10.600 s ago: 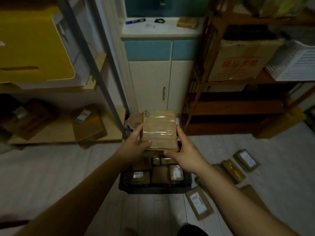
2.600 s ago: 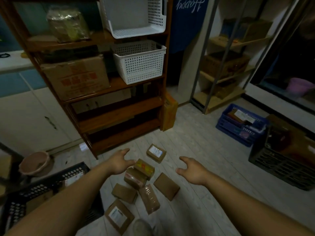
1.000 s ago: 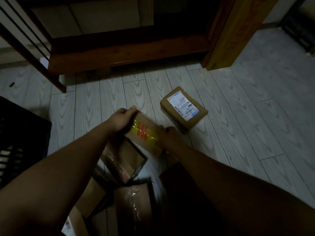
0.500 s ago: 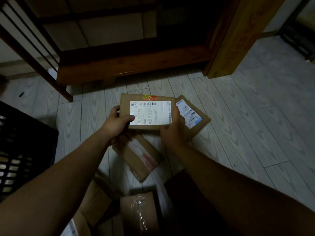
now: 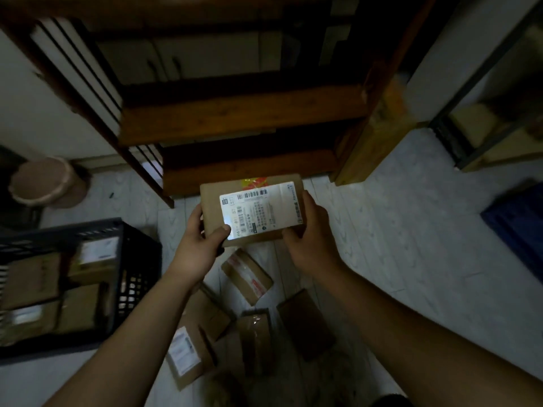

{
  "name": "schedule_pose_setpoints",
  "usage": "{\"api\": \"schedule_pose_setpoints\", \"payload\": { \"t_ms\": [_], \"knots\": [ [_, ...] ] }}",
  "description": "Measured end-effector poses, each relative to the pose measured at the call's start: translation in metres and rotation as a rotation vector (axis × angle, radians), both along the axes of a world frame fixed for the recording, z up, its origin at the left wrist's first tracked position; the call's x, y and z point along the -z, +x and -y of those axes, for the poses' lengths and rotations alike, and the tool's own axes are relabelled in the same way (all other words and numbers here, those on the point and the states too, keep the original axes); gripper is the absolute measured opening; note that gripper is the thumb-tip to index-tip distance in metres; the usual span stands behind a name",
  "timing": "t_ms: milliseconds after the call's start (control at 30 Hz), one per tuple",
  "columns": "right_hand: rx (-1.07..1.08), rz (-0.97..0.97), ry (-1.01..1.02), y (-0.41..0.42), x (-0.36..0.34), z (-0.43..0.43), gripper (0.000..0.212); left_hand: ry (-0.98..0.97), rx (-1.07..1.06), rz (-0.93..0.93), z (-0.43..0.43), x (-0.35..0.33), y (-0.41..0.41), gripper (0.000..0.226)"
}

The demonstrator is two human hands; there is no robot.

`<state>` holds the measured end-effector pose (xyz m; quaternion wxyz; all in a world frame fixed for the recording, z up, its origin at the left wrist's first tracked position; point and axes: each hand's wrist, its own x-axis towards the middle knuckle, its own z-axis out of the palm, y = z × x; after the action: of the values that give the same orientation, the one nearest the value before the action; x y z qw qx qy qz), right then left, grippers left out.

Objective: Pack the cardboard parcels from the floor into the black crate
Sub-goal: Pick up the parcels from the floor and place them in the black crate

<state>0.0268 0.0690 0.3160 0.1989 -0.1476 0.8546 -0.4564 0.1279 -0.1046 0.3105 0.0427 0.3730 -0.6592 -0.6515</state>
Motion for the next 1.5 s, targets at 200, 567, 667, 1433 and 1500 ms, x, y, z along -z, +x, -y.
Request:
{"api": "schedule_pose_setpoints", "payload": {
  "t_ms": [200,567,667,1433,1500],
  "knots": [
    [-0.010,0.028,-0.005,0.071,-0.184,-0.003,0.078,-0.033,0.012,-0.011,-0.005,-0.195,0.080,0.061],
    [-0.258,-0.050,-0.132,0.193,-0.324,0.005,0.072,-0.169,-0.163,-0.033,-0.002,-0.343,0.239,0.070],
    [-0.313,-0.050,-0.154,0.227,-0.350,0.014,0.069,-0.195,-0.214,-0.073,0.003,-0.366,0.280,0.072],
    [-0.353,-0.002,0.000,0.426,-0.320,0.254,0.067,-0.197,-0.099,0.094,0.225,-0.362,0.470,0.074],
    [-0.351,0.002,0.006,0.416,-0.310,0.272,0.067,-0.205,-0.099,0.085,0.241,-0.356,0.460,0.073]
  ]
}}
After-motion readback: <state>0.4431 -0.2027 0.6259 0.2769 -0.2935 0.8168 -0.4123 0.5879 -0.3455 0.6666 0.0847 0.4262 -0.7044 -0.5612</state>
